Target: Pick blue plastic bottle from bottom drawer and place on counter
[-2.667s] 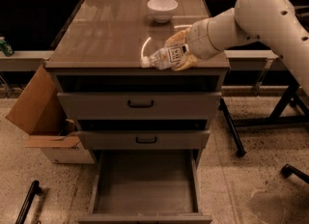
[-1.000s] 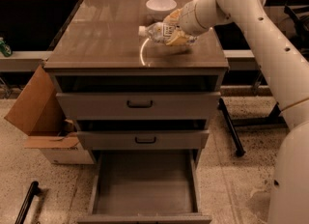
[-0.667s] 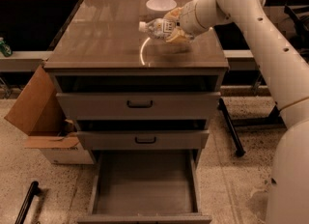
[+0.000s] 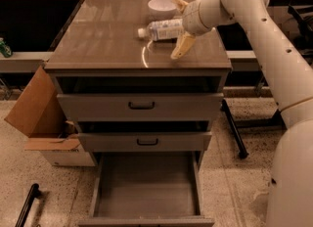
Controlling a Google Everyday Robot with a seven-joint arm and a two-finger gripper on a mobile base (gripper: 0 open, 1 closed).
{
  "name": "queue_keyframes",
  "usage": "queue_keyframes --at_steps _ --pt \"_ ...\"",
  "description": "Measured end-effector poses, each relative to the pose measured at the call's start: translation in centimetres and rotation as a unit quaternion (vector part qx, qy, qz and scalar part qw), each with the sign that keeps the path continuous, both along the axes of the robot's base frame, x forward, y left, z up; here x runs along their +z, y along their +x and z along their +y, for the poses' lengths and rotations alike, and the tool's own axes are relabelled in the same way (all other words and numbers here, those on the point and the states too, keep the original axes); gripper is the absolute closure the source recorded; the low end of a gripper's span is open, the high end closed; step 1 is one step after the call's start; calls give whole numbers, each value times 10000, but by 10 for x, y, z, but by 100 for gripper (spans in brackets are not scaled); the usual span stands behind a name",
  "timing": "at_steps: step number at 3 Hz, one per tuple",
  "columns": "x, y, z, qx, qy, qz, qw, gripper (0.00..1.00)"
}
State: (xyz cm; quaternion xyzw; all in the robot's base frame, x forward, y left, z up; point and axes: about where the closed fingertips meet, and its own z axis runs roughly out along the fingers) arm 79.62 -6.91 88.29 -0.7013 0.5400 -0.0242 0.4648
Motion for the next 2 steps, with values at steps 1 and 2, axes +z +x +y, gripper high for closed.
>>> queue_keyframes --at_steps 1,2 --pt "6 -3 -4 26 35 -69 10000 0" --pt "29 -23 -14 63 95 -299 9995 0"
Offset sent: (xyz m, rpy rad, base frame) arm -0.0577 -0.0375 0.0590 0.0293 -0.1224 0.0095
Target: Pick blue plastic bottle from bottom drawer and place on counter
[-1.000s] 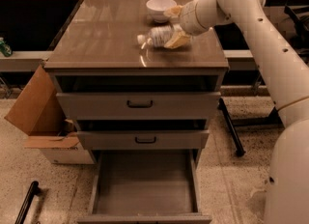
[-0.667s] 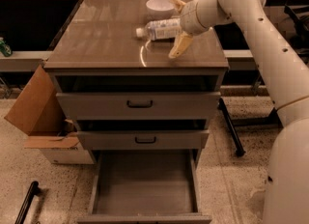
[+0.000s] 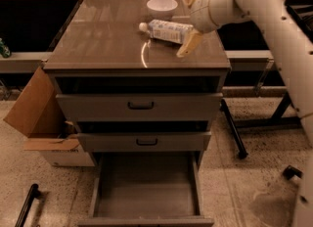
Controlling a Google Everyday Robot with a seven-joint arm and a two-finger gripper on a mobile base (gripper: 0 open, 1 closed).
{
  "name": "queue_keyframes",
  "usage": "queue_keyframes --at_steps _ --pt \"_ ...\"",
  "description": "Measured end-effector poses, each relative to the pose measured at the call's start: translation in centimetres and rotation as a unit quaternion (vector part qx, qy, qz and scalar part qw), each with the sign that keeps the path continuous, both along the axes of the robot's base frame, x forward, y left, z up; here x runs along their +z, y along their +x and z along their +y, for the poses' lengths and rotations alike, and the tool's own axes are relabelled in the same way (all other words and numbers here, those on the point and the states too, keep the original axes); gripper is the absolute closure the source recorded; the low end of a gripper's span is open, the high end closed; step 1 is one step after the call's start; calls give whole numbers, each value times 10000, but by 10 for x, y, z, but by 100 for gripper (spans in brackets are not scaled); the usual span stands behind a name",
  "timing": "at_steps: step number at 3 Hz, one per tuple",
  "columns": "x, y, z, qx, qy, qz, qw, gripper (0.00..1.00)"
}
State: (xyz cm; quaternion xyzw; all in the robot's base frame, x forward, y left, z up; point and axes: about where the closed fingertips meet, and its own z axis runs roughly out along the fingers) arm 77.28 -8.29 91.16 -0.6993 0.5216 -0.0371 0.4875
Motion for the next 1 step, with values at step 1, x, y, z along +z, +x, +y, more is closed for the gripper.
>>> queue_keyframes --at_steps 1 --pt "23 -35 -12 105 22 -270 9996 0"
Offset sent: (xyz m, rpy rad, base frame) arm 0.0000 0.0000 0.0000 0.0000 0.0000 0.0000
